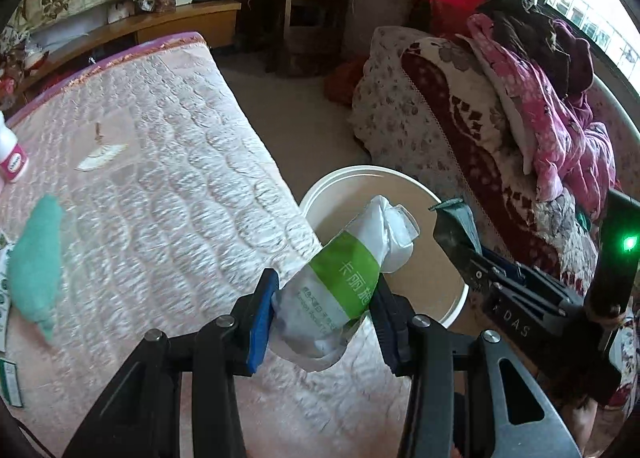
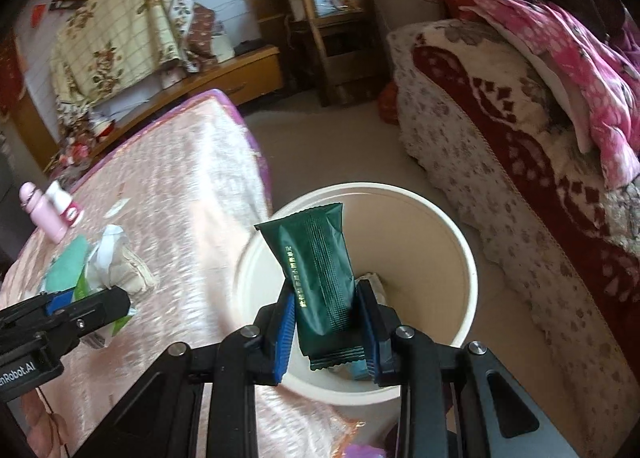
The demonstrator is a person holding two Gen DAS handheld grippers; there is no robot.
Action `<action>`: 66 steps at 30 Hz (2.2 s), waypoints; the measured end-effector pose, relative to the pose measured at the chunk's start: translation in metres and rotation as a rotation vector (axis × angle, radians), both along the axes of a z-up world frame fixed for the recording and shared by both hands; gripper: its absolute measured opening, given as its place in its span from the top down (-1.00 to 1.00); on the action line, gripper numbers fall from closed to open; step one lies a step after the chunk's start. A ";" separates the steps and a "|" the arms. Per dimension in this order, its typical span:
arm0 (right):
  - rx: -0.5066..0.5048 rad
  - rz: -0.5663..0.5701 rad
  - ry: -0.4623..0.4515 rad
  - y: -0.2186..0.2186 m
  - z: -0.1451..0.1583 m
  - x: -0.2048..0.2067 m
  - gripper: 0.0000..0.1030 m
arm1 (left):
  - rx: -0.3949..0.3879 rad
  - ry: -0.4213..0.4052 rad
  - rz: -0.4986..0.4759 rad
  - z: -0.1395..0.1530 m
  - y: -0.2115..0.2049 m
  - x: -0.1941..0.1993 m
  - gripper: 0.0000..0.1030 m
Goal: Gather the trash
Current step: 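Carry the plastic bag and green wrapper to the bucket and open both tools, then move both tools back from the bucket toward the bed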
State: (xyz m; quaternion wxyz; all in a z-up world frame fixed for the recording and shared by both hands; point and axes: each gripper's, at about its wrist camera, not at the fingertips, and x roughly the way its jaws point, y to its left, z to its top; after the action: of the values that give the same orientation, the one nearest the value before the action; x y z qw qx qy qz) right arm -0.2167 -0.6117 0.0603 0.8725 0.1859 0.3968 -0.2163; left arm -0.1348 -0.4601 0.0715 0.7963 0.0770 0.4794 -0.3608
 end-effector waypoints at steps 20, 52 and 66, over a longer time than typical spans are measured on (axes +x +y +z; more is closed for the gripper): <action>0.027 -0.096 0.016 -0.027 -0.021 0.003 0.32 | -0.056 0.093 -0.028 -0.020 -0.040 0.021 -0.15; -0.007 -0.069 -0.005 -0.011 -0.015 0.006 -0.46 | 0.030 0.005 0.127 -0.006 0.042 0.033 -0.21; -0.038 0.070 0.011 0.048 -0.001 0.030 -0.46 | 0.060 -0.048 0.245 0.012 0.131 0.043 -0.21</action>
State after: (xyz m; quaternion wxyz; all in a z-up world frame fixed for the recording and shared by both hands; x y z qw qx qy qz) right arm -0.1870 -0.5639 0.0595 0.8807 0.1539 0.4037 -0.1942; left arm -0.0913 -0.3288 0.0834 0.8429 0.0505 0.4767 -0.2444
